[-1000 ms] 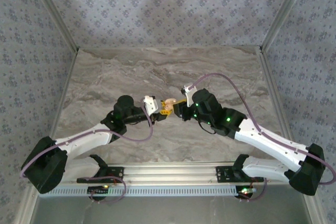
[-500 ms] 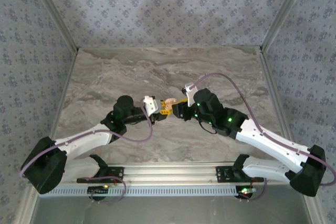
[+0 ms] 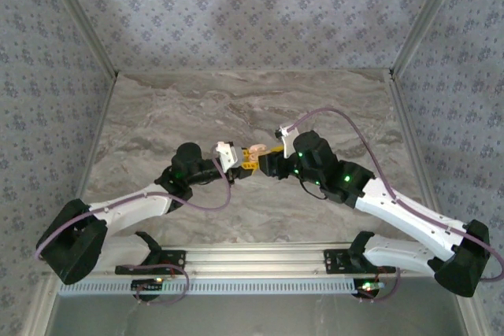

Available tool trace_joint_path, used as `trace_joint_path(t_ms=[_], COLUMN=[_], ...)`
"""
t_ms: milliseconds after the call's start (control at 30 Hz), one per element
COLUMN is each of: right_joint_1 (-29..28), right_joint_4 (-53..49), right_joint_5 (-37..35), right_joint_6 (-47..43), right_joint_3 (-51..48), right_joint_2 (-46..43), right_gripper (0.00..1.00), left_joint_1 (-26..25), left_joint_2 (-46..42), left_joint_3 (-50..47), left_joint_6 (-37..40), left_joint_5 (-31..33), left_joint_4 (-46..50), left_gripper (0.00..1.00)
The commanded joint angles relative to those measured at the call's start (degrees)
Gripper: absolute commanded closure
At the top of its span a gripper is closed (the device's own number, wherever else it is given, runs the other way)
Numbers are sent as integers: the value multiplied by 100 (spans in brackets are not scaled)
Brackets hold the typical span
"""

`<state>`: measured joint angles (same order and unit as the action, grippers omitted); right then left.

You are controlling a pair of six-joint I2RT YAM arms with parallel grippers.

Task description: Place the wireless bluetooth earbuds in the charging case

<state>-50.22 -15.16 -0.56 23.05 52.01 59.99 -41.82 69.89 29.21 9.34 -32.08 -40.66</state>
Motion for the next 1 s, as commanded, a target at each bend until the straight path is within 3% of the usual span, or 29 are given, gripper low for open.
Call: trace_joint_path(t_ms=[0, 633, 967], right_joint_1=[44, 150, 516], right_joint_4=[-55, -75, -59], right_joint_5=[101, 236, 893], right_joint_6=[0, 70, 453], right_joint_3=[205, 387, 315], right_joint_2=[-84, -188, -496], right_gripper=[50, 42, 41], left_joint_1=[-48, -62, -62], left_joint_2=[1, -28, -19], left_joint_3=[85, 23, 25], left_joint_6=[-52, -46, -47], left_joint_5=[-62, -27, -15], left_joint_4=[-313, -258, -258], left_gripper=[87, 87, 87])
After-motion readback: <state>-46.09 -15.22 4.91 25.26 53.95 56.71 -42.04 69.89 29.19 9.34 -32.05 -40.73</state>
